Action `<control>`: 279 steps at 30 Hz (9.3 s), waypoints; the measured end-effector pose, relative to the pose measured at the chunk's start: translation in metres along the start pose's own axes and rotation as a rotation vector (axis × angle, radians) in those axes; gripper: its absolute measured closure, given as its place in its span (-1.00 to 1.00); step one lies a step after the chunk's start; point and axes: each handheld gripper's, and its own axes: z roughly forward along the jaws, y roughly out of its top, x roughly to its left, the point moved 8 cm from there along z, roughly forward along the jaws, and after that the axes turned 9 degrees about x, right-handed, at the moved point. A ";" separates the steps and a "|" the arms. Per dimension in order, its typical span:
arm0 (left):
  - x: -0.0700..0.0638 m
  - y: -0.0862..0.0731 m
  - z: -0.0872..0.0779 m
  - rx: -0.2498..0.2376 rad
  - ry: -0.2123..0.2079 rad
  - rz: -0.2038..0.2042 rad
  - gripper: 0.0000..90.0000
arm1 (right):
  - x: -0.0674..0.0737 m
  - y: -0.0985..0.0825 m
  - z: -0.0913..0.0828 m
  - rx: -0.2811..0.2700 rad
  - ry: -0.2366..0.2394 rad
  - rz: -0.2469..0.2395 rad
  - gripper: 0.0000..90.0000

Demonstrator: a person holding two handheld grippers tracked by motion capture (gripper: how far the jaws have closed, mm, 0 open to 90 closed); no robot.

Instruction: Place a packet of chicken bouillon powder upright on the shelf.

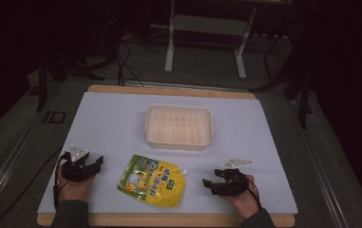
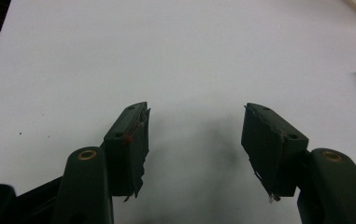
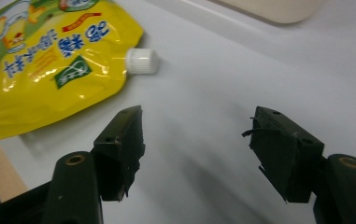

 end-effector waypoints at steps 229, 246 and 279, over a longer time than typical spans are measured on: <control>0.002 0.001 -0.002 -0.018 0.010 -0.013 -0.12 | 0.103 0.178 -0.035 -0.452 0.471 -0.129 0.99; 0.002 0.001 -0.002 -0.018 0.008 -0.013 -0.12 | 0.090 0.193 -0.033 -0.465 0.390 -0.128 0.99; 0.001 0.001 -0.002 -0.018 0.009 -0.012 -0.12 | 0.065 0.214 -0.032 -0.461 0.242 -0.138 0.99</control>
